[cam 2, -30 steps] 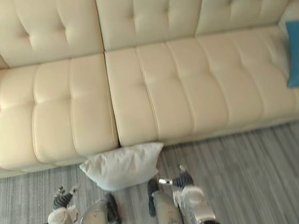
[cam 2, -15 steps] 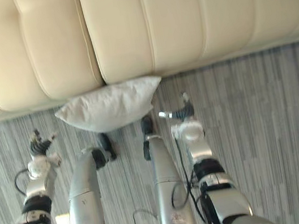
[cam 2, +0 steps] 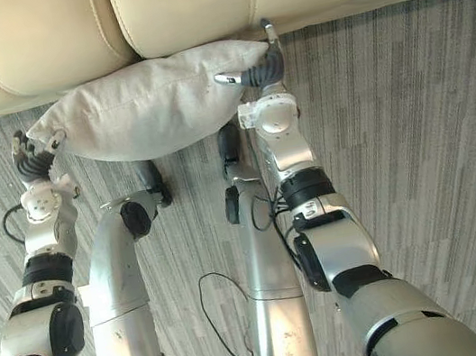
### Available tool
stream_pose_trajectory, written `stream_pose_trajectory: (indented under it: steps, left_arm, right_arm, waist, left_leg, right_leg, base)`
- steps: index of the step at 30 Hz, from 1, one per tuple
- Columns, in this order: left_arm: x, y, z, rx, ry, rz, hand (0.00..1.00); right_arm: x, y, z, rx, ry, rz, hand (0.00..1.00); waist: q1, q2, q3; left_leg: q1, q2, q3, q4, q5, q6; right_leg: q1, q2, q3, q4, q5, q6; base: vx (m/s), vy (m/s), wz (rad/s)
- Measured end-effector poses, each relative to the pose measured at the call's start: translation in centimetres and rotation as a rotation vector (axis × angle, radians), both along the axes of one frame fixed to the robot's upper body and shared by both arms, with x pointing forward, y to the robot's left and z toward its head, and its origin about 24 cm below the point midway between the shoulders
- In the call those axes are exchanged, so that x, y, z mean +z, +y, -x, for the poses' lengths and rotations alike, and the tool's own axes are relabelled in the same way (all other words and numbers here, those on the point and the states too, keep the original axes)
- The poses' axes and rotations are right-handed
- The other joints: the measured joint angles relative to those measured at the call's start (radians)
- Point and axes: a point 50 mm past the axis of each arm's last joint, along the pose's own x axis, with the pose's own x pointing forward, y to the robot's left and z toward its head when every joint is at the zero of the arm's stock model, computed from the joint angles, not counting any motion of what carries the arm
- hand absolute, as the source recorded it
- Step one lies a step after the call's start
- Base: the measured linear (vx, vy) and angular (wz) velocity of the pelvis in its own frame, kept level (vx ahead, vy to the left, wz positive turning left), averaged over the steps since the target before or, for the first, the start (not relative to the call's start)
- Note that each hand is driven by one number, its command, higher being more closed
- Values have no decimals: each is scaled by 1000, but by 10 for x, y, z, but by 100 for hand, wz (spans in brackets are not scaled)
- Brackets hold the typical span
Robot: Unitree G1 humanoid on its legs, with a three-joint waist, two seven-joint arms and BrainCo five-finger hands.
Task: Pick up cushions and gather them together orderly.
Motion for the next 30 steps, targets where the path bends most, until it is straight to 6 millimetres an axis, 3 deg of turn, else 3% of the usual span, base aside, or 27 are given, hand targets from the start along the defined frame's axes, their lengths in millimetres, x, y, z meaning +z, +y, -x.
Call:
stream_pose_trajectory:
  steps: [5, 14, 19, 22, 25, 30]
  left_arm:
    - [1, 1, 0, 34, 1, 9, 100]
    - [14, -4, 7, 13, -74, -33, 100]
    - [7, -1, 15, 25, -81, -26, 100]
    - [2, -3, 26, 29, -103, 2, 100]
    - [-13, -10, 46, 22, -108, -12, 100]
    - [-41, -15, 92, -33, -102, -88, 100]
  right_arm:
    - [-5, 2, 1, 2, 12, 13, 100]
    - [-37, -1, 10, -4, 64, 34, 100]
    - [-42, 4, 20, 18, 41, 6, 100]
    - [-49, 3, 35, 26, 10, -26, 100]
    - [-67, -2, 59, 18, 4, -68, 100]
    - [-97, -12, 115, 24, -11, -133, 100]
  waist:
    - [1, 0, 0]
    - [-7, 0, -1]
    - [-14, -1, -1]
    - [-15, -1, -1]
    - [-16, -2, -2]
    - [-7, -3, -27]
  left_leg:
    - [4, 0, -13, -12, 16, -13]
    - [84, 5, -23, -52, 22, -21]
    - [137, 6, -13, -82, 36, -20]
    - [188, 15, -13, -92, 34, -21]
    - [314, 19, -4, -125, 19, -23]
    - [570, 6, 29, -220, -13, -27]
  right_leg:
    - [6, 1, -16, -1, 2, -6]
    - [104, 16, -25, -70, 24, -13]
    - [157, 22, -21, -108, 37, -12]
    - [218, 34, -22, -141, 45, -15]
    - [351, 36, -29, -193, 47, -17]
    - [608, 38, -15, -314, 42, -7]
  base:
    - [-22, -33, 6]
    - [-36, -30, -3]
    - [-7, -44, -6]
    - [26, -52, -11]
    - [57, -36, -9]
    - [102, 9, -7]
